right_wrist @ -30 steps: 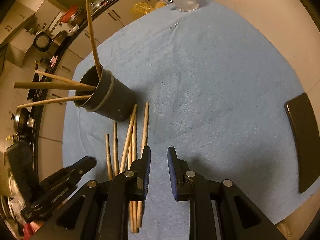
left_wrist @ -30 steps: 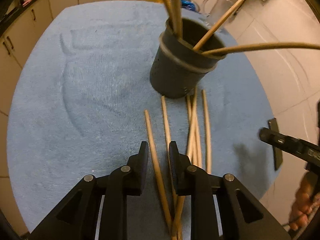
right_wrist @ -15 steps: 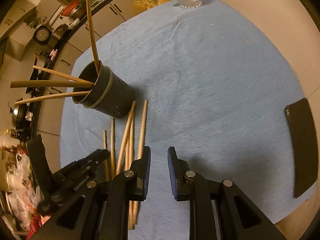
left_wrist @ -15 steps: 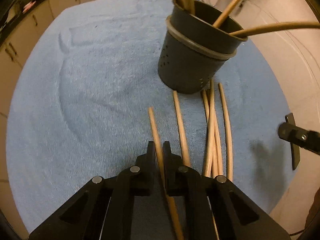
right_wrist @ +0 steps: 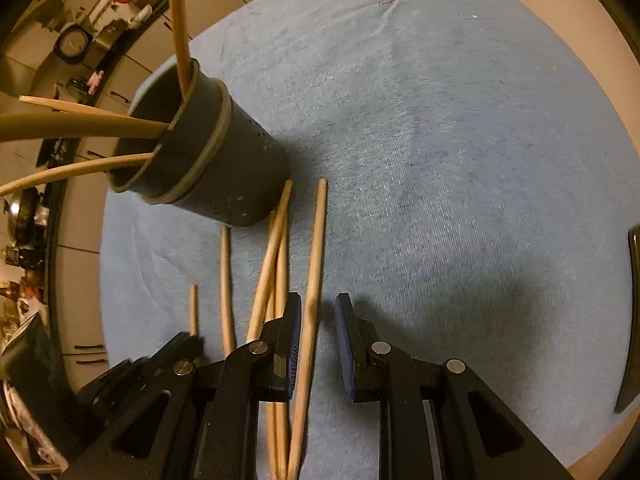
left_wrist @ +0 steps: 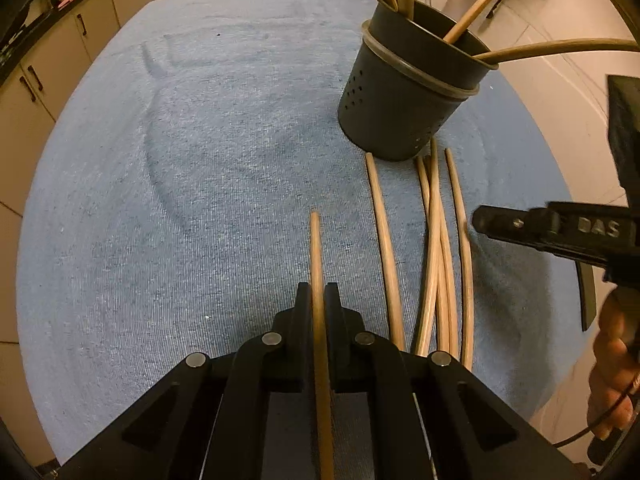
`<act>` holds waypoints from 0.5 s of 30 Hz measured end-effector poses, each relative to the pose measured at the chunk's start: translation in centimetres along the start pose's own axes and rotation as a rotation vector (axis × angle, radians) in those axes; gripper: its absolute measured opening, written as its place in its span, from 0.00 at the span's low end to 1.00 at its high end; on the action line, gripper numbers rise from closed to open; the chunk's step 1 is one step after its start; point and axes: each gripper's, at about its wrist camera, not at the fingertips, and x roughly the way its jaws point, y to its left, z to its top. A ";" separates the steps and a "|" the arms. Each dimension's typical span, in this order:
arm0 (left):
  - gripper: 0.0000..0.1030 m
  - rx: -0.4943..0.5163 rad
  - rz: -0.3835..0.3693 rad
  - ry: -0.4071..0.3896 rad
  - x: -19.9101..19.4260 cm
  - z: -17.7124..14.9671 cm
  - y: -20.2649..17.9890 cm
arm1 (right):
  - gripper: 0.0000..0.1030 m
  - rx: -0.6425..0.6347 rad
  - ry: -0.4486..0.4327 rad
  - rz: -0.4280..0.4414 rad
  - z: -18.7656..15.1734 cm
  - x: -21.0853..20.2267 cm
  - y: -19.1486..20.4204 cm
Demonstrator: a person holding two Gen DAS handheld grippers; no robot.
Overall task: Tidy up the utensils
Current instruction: 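Close the left tool on a third chopstick while the right tool grasps another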
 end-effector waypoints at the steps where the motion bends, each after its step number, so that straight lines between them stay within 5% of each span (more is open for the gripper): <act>1: 0.06 0.004 -0.004 0.001 -0.1 -0.1 0.0 | 0.18 -0.009 0.003 -0.005 0.2 0.3 0.2; 8: 0.06 0.021 -0.010 0.023 1.3 0.7 1.9 | 0.08 -0.051 0.029 -0.060 0.5 2.0 1.3; 15: 0.05 0.046 -0.010 -0.051 -0.9 1.2 1.9 | 0.07 -0.018 -0.040 -0.005 -0.5 -0.2 -0.7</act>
